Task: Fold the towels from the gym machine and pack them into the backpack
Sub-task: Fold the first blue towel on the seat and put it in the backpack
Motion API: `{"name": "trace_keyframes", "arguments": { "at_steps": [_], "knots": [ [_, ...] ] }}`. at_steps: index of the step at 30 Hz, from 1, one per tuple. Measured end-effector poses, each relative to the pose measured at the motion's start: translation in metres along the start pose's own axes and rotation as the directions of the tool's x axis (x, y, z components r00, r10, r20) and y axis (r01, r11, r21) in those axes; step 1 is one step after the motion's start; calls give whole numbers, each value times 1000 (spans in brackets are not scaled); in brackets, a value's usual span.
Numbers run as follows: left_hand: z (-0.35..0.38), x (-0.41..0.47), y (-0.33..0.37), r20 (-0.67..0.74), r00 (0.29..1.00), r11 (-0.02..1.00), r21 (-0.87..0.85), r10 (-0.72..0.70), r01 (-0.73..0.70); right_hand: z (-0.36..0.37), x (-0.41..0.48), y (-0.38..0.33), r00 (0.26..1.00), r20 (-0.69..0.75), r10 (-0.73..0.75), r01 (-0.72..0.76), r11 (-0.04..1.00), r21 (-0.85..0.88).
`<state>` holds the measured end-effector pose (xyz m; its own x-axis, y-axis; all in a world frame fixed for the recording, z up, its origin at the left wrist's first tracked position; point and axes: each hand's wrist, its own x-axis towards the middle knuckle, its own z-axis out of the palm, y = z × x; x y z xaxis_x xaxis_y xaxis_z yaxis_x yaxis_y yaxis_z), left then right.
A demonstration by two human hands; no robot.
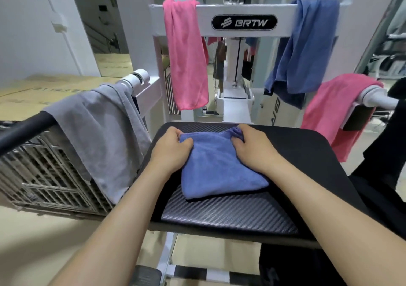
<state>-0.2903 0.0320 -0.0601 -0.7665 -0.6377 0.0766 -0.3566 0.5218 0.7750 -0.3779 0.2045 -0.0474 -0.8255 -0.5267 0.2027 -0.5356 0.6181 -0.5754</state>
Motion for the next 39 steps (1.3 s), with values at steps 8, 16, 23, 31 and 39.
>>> {"name": "trace_keyframes", "arguments": {
  "at_steps": [8, 16, 23, 31, 39],
  "knots": [
    [0, 6, 6, 67, 972, 911, 339, 224, -233, 2, 6, 0, 1000, 19, -8, 9, 999, -54],
    [3, 7, -6, 88, 917, 819, 422, 390, -389, -16, 10, -1, 965, 158, 210, -146, 928, -342],
    [-17, -20, 6, 274, 950, 931, 285, 149, -228, -31, 24, -20, 900, 347, 264, -181, 950, -253],
    [-34, -55, -5, 368, 877, 905, -397, 308, -151, -20, 18, -52, 870, 467, -159, 143, 987, 70],
    [-26, -34, -22, -29, 933, 767, -560, 358, -312, -29, 21, -14, 832, 552, 51, -392, 759, 521]
  ]
}}
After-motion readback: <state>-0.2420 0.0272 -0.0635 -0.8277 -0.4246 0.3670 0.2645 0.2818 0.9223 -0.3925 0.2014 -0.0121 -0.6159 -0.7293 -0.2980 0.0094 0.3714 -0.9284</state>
